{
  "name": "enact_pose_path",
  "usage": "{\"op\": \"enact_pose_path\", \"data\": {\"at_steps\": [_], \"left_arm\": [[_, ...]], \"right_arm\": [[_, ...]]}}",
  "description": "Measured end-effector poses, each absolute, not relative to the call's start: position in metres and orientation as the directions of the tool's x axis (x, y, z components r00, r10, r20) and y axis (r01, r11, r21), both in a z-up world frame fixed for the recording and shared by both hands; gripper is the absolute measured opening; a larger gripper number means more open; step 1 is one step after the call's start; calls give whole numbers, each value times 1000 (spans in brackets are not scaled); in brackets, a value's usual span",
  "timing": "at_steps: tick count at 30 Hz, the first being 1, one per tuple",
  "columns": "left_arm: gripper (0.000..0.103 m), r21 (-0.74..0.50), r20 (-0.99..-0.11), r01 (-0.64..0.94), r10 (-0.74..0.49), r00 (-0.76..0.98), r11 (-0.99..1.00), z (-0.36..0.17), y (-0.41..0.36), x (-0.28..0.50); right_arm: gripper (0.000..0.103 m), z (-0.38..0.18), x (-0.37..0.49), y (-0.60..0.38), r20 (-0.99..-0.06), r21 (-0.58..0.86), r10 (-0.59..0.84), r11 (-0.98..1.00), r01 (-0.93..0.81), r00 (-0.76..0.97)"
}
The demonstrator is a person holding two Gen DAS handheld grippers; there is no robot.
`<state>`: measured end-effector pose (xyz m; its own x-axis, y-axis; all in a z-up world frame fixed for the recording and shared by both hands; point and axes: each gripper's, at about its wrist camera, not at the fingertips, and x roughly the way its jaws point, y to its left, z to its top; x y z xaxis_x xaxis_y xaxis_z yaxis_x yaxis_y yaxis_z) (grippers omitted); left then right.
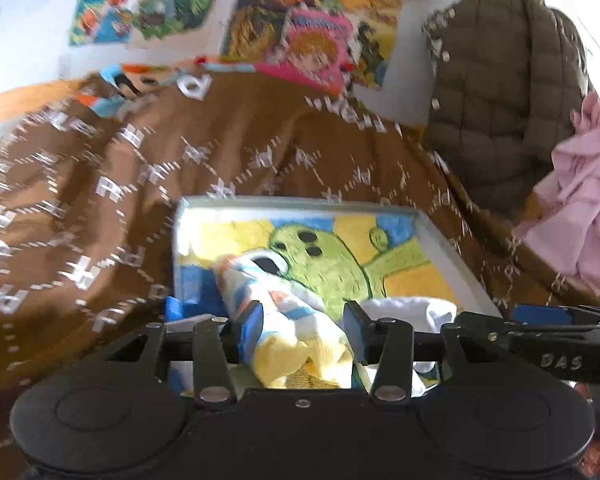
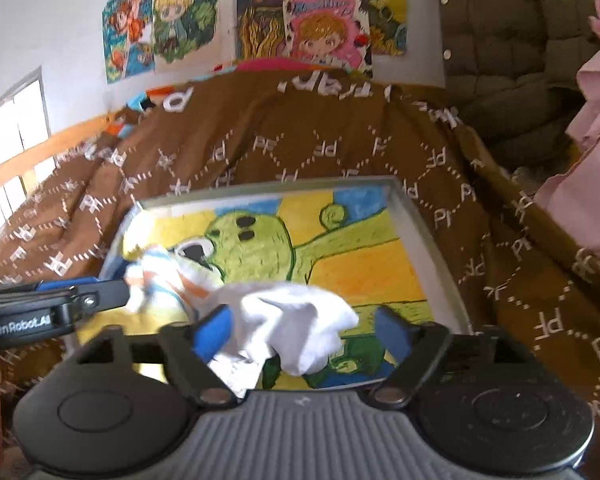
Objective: Organize soft objects
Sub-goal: 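Lower both socks into the tray and open both tools, then lift both tools and move them back toward the pile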
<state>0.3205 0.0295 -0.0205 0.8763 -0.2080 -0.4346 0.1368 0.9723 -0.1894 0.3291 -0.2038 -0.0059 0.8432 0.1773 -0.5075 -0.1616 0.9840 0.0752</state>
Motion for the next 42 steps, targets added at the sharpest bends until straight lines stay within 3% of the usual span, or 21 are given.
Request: {"op": "enact_pose_path", "data": {"at_steps": [6, 14, 19, 30, 42], "left_arm": [[68, -184, -391, 89, -157, 907, 979, 13, 35, 281], [96, -195, -302, 57, -115, 946, 979, 46, 44, 214], [102, -223, -280, 78, -140, 950, 972, 53, 44, 175], [102, -213, -274, 79, -137, 952, 974, 46, 40, 107], [102, -122, -305, 69, -104, 947, 990, 34, 29, 55]], "right_arm": [[102, 31, 289, -207, -435, 64, 183, 983, -173, 882], [103, 68, 227, -213, -313, 118, 218, 975, -190, 924], [103, 77, 187, -216, -257, 139, 215, 973, -184, 942], [103, 66, 96, -210, -162, 71, 184, 982, -174, 970], [103, 47, 43, -204, -224, 40, 138, 990, -132, 965]]}}
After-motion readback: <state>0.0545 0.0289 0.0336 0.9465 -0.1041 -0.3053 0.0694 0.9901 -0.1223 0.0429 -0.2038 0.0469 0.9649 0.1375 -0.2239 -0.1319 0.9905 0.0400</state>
